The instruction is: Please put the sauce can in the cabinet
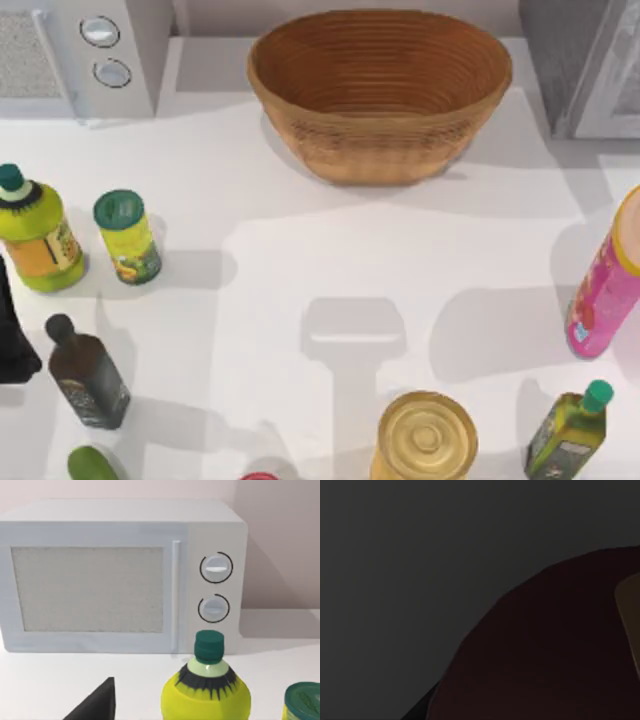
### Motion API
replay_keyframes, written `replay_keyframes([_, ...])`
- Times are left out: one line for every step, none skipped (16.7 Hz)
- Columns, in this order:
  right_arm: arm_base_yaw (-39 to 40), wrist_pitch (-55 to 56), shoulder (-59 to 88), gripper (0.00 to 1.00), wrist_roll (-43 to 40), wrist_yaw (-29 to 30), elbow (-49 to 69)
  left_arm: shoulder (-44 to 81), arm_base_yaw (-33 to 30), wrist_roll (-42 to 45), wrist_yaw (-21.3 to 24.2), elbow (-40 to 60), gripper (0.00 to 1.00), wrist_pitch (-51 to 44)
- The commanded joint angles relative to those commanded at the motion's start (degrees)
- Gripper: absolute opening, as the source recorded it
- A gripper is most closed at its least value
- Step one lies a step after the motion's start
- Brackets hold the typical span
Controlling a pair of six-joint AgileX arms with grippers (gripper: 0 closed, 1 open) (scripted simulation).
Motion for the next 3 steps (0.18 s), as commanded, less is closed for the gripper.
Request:
replay_keyframes([0.0, 0.0, 0.0, 1.0, 0.0, 0.0, 0.0, 0.0, 0.0, 0.0, 0.0, 0.0, 1.0, 0.0])
replay_keyframes([0.0, 0.0, 0.0, 1.0, 0.0, 0.0, 0.0, 0.0, 0.0, 0.0, 0.0, 0.0, 1.0, 0.0])
replay_keyframes([0.0, 0.0, 0.0, 1.0, 0.0, 0.0, 0.0, 0.0, 0.0, 0.0, 0.0, 0.0, 1.0, 0.0])
